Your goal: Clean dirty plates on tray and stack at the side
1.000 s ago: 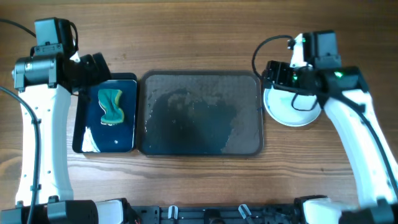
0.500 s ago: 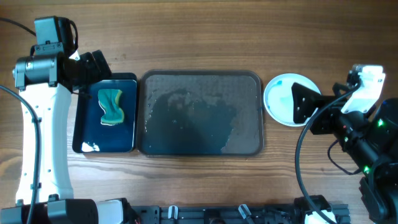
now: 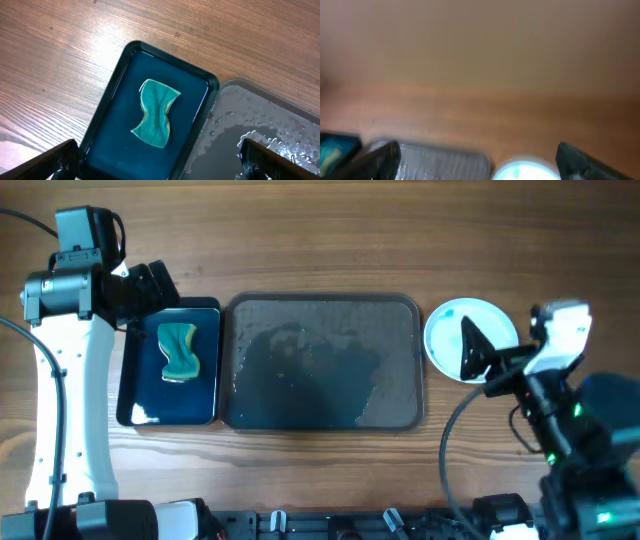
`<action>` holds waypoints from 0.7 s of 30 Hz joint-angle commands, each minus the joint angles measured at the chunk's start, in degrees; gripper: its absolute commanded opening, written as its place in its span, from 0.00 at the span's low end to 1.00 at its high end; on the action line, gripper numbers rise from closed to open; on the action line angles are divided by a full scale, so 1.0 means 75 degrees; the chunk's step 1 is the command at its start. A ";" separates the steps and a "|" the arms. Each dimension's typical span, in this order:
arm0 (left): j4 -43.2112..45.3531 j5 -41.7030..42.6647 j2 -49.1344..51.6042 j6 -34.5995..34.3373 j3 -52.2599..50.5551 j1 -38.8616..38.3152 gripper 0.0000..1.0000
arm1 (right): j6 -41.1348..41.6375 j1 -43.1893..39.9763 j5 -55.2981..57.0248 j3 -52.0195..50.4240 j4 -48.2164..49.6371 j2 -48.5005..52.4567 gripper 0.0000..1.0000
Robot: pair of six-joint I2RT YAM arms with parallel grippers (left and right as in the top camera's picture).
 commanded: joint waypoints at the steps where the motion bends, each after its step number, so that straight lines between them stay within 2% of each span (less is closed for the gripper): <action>1: 0.0026 0.0058 0.0044 -0.0125 0.0032 0.0023 1.00 | -0.0198 0.0044 0.0047 -0.1848 0.1626 -0.1323 1.00; 4: 0.0026 0.0058 0.0044 -0.0125 0.0032 0.0023 1.00 | -0.0195 -0.0099 -0.0332 -0.3818 0.3066 -0.2416 1.00; 7: 0.0026 0.0058 0.0044 -0.0125 0.0032 0.0023 1.00 | -0.0137 -0.0312 -0.0627 -0.4908 0.3404 -0.3276 1.00; 14: 0.0026 0.0058 0.0044 -0.0125 0.0035 0.0023 1.00 | 0.0207 -0.0527 -0.0632 -0.6271 0.3436 -0.4570 1.00; 21: 0.0026 0.0058 0.0044 -0.0125 0.0032 0.0023 1.00 | 0.0385 -0.0527 -0.0595 -0.6470 0.3433 -0.4567 0.99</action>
